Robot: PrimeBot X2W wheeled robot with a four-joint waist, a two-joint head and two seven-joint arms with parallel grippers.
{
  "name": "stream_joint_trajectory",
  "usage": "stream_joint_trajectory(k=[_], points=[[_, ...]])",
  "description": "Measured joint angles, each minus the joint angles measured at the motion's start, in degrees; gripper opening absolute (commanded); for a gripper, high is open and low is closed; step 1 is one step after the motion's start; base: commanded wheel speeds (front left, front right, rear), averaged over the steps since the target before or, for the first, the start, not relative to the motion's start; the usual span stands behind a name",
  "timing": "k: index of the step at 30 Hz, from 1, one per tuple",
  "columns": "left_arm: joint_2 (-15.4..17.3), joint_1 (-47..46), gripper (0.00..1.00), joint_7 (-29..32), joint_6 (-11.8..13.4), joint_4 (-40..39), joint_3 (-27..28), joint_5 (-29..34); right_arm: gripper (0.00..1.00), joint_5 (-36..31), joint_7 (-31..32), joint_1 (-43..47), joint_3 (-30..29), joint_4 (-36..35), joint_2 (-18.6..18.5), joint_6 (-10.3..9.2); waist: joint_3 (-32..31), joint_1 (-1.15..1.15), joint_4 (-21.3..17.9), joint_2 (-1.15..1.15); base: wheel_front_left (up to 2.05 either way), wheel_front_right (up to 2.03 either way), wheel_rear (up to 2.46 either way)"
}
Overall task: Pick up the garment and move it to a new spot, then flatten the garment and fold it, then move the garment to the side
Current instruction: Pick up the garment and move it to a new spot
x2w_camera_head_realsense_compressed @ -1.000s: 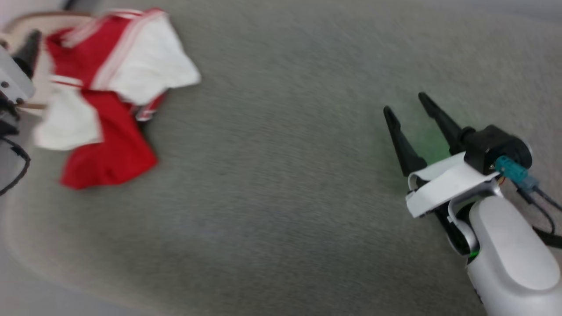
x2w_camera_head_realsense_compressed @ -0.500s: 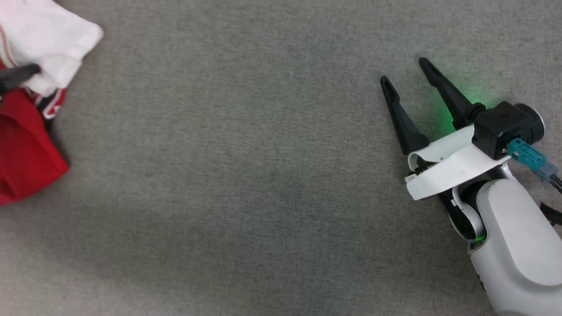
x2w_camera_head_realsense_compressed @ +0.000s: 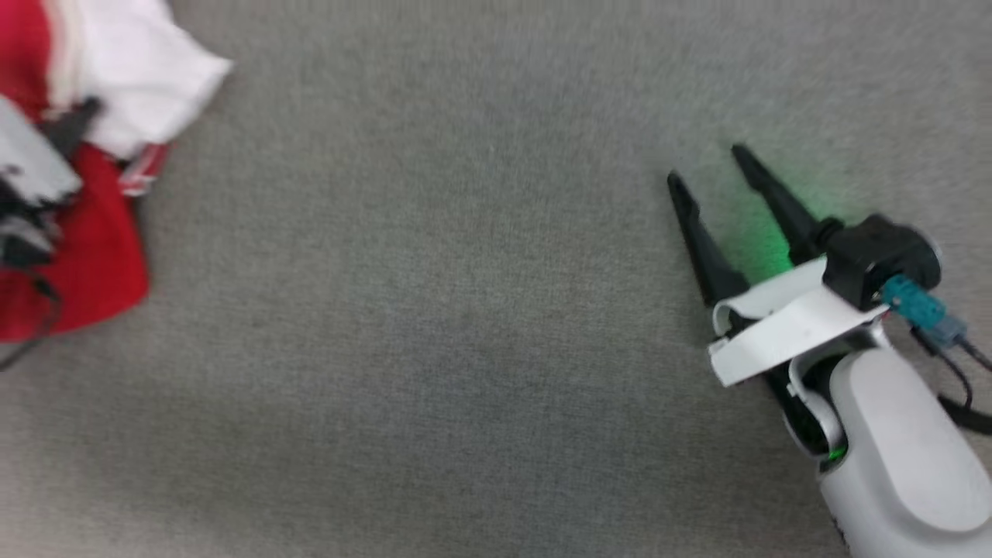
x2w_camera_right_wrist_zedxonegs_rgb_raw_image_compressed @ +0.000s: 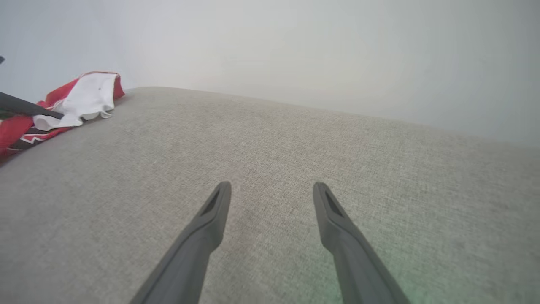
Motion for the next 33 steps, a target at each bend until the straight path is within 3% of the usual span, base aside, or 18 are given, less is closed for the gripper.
stream_joint_trajectory(k=[6,13,22,27,33], points=[[2.01,0.44,0.00,-3.03,-0.15,-8.27,-3.20,-3.68,1.00,1.89,-1.72,2.40,-1.46,2.52,0.89,0.00,-6.70,0.00,0.69,0.00,0.00,0.00,0.00],[1.25,-1.04,0.00,-1.07,-0.15,-19.71,-13.15,-4.33,1.00,4.02,-3.49,6.21,-3.61,4.67,2.40,0.00,-13.98,0.00,0.64,0.00,0.00,0.00,0.00],[-2.97,-4.39,0.00,5.69,-0.21,-34.19,-26.24,-7.01,1.00,4.95,-4.91,9.89,-12.04,3.98,2.97,0.00,-18.45,0.00,-4.03,0.00,0.00,0.00,0.00],[-5.63,-5.62,0.00,6.68,-0.21,-35.52,-32.29,-6.90,1.00,5.05,-5.28,11.30,-18.23,2.02,3.30,0.00,-18.12,0.00,-7.91,0.00,0.00,0.00,0.00],[-11.16,-4.59,0.00,6.62,-0.21,-29.84,-39.62,-6.87,1.00,5.22,-5.36,13.45,-23.36,-0.70,4.82,-0.01,-15.92,0.00,-12.07,0.00,0.00,0.00,0.00]])
